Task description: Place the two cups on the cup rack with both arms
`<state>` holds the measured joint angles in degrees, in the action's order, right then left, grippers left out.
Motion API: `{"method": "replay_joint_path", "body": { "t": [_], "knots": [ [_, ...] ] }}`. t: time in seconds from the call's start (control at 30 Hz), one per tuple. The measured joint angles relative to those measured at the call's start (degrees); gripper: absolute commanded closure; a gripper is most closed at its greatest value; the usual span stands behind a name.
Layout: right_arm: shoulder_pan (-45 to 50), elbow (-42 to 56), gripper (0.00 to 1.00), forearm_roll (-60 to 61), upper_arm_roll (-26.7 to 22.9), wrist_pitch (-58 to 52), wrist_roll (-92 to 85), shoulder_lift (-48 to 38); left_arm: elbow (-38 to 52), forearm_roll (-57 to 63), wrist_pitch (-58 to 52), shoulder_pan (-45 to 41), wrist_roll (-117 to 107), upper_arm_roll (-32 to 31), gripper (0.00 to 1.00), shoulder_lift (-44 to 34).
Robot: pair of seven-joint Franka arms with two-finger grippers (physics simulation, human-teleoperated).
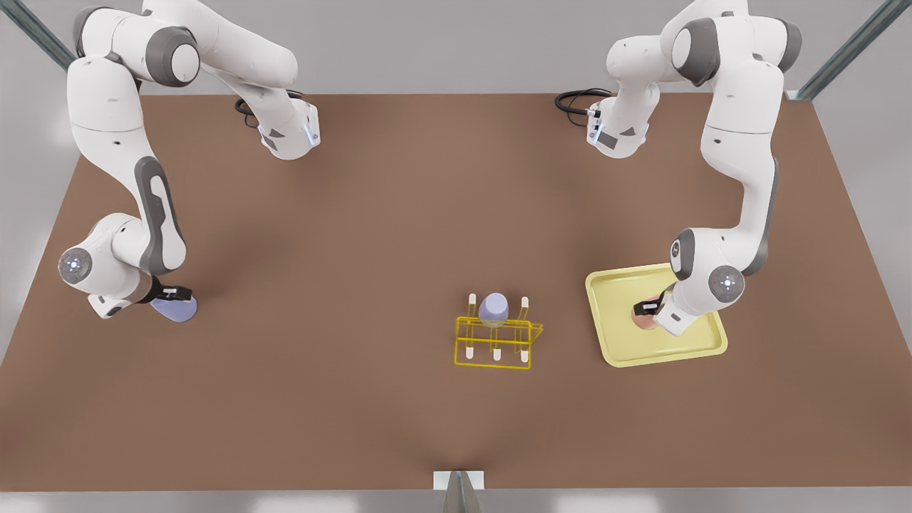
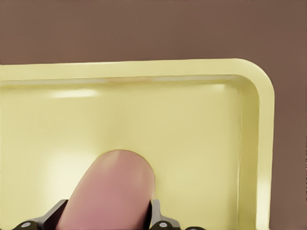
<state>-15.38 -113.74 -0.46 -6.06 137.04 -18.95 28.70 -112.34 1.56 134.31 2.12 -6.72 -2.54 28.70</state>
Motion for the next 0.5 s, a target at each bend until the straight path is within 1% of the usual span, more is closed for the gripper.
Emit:
{"method": "replay_joint_path", "body": {
  "t": [0.5],
  "knots": [
    [0.0,-0.1,0.0,0.0,0.0,1.3,-0.4,0.8,0.5,-1.3,-0.3,-0.4,-0.3,0.0,0.15,-1.4]
  ]
}}
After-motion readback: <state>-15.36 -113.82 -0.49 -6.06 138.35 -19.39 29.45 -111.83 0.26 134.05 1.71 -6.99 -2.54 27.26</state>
